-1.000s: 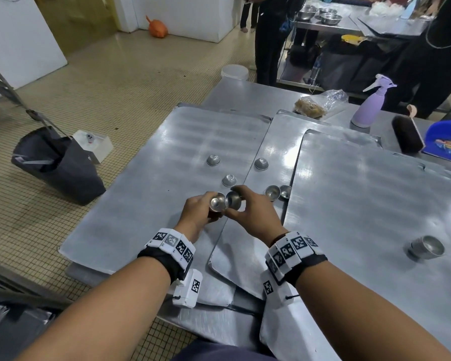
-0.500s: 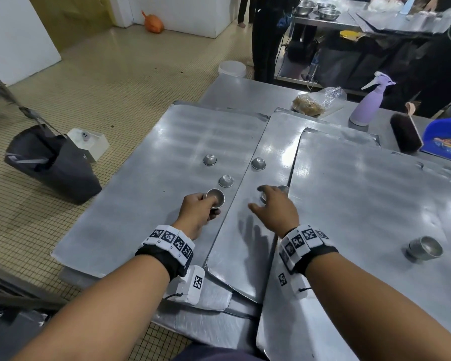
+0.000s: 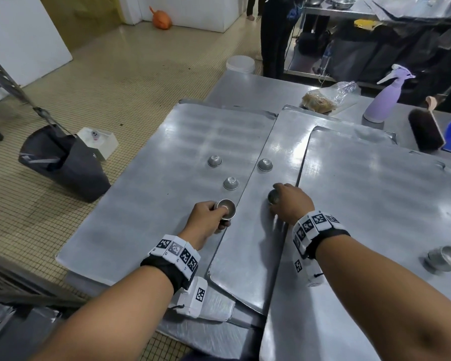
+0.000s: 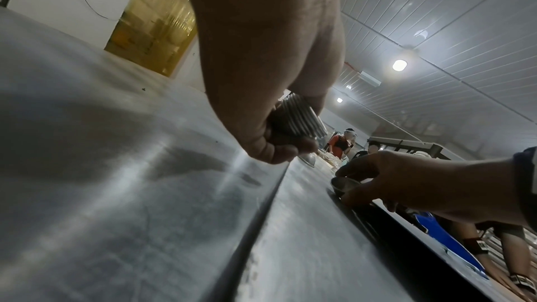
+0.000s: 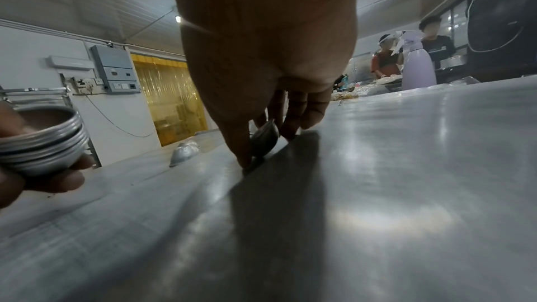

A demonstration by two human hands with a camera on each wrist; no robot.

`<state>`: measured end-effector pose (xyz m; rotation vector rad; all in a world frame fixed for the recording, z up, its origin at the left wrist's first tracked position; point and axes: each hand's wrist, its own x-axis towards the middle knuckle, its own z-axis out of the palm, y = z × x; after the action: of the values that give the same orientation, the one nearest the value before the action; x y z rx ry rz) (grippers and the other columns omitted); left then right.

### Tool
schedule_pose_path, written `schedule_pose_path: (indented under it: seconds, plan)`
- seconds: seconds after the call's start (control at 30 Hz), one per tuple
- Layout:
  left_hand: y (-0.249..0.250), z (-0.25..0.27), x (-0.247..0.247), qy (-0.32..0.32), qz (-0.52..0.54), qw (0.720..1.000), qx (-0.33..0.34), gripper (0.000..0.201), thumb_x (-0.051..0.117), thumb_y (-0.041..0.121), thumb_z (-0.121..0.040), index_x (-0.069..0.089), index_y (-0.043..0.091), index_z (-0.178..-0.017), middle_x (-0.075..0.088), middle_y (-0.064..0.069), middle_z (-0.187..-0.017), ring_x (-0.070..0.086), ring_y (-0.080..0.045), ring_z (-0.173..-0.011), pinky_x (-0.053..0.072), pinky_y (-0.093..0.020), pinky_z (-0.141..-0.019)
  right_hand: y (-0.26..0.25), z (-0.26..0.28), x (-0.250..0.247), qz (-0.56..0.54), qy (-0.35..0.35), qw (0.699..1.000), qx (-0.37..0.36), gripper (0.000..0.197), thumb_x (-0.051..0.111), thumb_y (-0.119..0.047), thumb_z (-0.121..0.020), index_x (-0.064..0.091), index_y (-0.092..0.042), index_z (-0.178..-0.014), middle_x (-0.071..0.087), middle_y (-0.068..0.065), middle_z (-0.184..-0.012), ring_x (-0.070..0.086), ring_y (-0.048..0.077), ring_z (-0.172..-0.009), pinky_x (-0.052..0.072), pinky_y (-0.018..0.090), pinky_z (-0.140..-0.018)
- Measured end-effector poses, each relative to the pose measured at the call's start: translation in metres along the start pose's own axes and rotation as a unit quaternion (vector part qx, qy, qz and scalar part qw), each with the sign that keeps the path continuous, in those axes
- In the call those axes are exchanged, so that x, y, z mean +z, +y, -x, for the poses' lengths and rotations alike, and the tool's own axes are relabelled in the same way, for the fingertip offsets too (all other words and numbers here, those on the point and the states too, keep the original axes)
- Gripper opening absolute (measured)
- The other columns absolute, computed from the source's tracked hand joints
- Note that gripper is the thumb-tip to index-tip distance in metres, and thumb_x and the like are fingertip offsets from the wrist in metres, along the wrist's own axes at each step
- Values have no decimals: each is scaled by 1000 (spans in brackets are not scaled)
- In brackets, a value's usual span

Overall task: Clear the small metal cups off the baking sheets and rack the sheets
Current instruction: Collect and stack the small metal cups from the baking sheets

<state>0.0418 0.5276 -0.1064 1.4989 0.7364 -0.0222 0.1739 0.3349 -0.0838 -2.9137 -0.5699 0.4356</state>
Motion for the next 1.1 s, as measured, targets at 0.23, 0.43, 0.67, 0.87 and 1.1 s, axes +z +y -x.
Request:
schedule_pose_path:
  seconds: [0.23, 0.43, 0.67, 0.87, 1.1]
  plan:
    - [-4, 0, -3, 6, 1, 1000, -1, 14, 62, 8, -91, 70, -2, -94, 69, -10, -69, 66, -17, -57, 50, -34, -67, -3, 9, 2, -41, 17, 999, -2, 42, 64, -31, -86, 55, -16, -125, 62, 9, -120, 58, 31, -111, 50, 38, -84]
    - [-6, 2, -6, 17, 1, 1000, -3, 9, 62, 4, -91, 68, -2, -89, 66, -13, -70, 66, -20, -56, 49, -35, -66, -23, 32, 3, -122, 8, 993, 0, 50, 71, -33, -84, 49, -20, -127, 54, -5, -87, 61, 33, -104, 52, 38, -84]
    - [-8, 5, -15, 43, 13, 999, -7, 12, 59, 4, -93, 67, 3, -83, 67, -11, -68, 68, -19, -58, 50, -29, -59, -54, 57, 16, -194, 43, 978, -62, 53, 75, -46, -78, 49, -25, -119, 71, 3, -105, 66, 28, -95, 51, 37, -78]
    - [-4, 11, -16, 31, 86, 996, -15, 7, 67, 7, -89, 68, 2, -83, 66, -13, -69, 63, -24, -60, 50, -36, -69, -78, 71, 17, -234, 61, 964, -106, 54, 76, -47, -78, 48, -26, -119, 71, -1, -109, 66, 25, -100, 53, 41, -81]
    - [9, 22, -12, -20, 205, 978, -29, 27, 61, 33, -94, 70, 9, -86, 68, -9, -72, 63, -20, -64, 52, -33, -67, -91, 76, 14, -248, 78, 957, -131, 50, 74, -44, -81, 47, -28, -120, 72, 0, -108, 67, 25, -95, 54, 43, -79]
